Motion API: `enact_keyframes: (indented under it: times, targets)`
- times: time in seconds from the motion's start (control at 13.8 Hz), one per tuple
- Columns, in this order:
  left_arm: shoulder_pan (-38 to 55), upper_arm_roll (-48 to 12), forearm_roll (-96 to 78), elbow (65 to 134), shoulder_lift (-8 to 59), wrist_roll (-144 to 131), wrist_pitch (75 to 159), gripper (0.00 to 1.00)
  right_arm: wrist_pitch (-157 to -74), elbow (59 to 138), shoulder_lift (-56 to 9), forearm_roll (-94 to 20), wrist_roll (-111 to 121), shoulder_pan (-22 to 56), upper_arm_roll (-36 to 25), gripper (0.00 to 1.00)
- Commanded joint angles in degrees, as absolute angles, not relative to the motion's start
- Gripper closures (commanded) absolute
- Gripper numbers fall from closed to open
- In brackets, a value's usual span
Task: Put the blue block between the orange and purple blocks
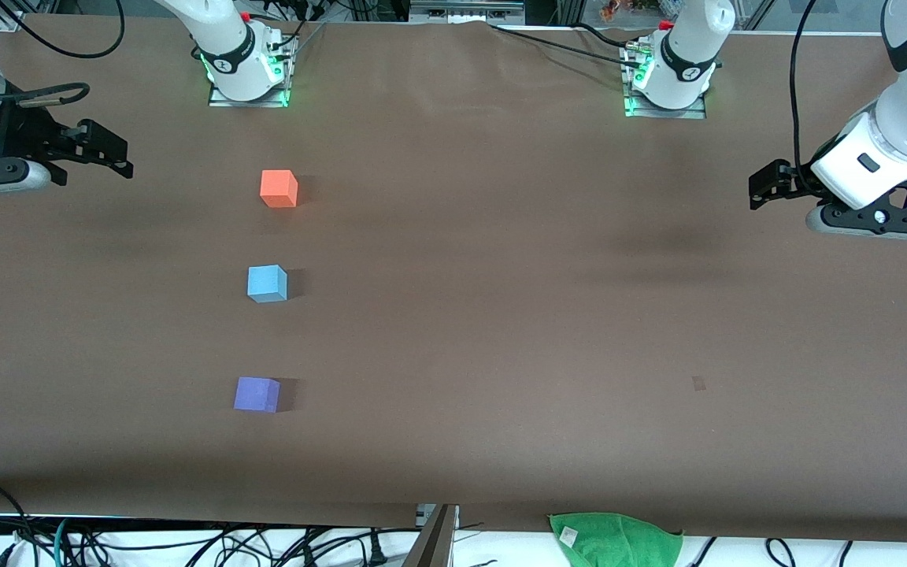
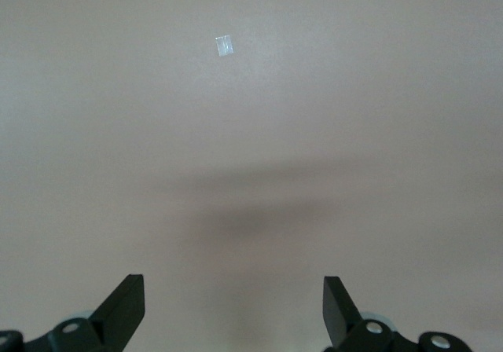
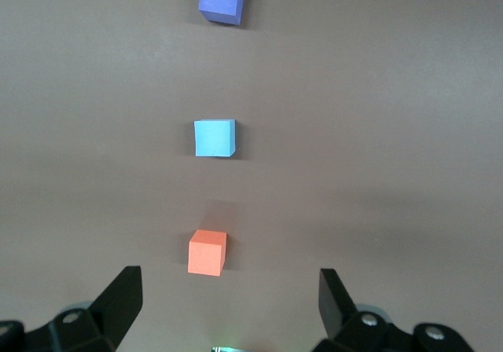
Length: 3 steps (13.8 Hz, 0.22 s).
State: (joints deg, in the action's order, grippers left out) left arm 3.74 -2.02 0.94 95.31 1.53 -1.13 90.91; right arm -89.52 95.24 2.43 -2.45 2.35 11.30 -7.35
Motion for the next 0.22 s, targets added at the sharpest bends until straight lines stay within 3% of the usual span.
enact_keyframes:
  times: [0.0, 0.15]
  targets:
    - [3.78, -1.93, -0.44, 93.34, 2.37, -0.62, 89.3, 0.0, -88.86, 94.49, 2.37, -1.85, 3.25, 9.67, -5.8, 0.01]
    - [3.78, -2.02, -0.44, 93.34, 2.37, -0.62, 89.3, 0.0, -88.86, 94.31, 2.37, -1.85, 3.08, 9.67, -5.8, 0.01]
